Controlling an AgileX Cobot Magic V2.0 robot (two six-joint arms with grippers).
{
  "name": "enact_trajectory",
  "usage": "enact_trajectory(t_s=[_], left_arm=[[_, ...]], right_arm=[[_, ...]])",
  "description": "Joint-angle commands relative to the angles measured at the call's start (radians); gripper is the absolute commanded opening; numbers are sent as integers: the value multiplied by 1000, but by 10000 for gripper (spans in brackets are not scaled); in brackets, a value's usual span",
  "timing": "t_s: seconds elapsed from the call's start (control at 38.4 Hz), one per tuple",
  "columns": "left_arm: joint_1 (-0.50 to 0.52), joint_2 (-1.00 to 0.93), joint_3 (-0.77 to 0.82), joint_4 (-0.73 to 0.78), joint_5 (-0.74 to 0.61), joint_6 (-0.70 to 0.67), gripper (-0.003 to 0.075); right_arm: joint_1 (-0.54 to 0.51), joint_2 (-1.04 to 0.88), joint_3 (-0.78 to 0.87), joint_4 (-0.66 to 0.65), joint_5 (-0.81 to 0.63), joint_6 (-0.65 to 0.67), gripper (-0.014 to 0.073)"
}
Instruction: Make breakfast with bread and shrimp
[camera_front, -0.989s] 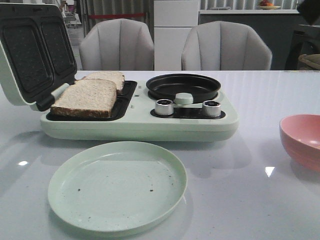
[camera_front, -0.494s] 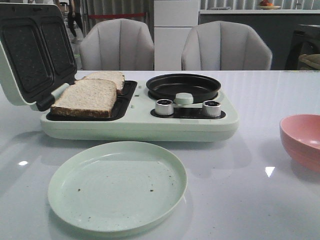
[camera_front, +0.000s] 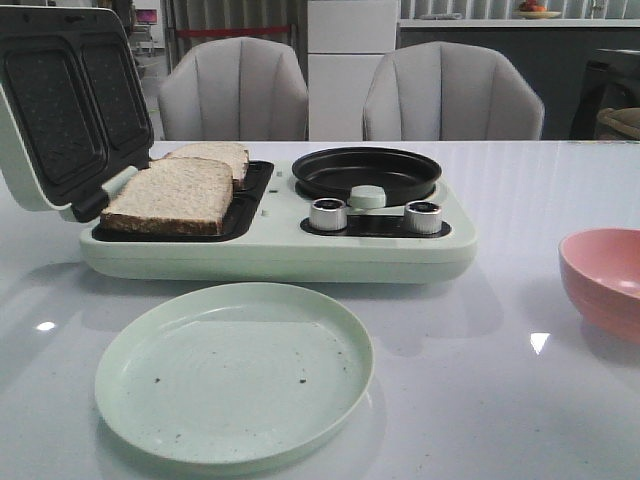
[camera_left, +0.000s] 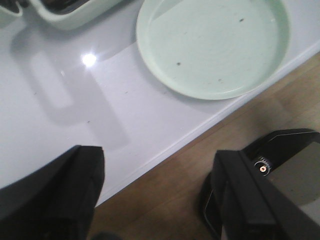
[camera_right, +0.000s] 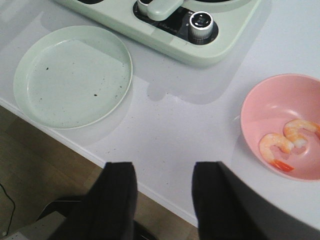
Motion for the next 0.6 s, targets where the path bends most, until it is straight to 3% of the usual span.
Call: enact_trajectory(t_s=[0.0, 0.26, 0.57], left_arm=[[91, 42, -48, 60, -19, -8, 508], [411, 109, -121, 13, -35, 67, 507], [818, 220, -240, -377, -102, 431, 507]], right_arm=[[0, -6, -29, 3, -57, 3, 392], [0, -6, -29, 3, -57, 3, 392], [0, -6, -29, 3, -57, 3, 392]])
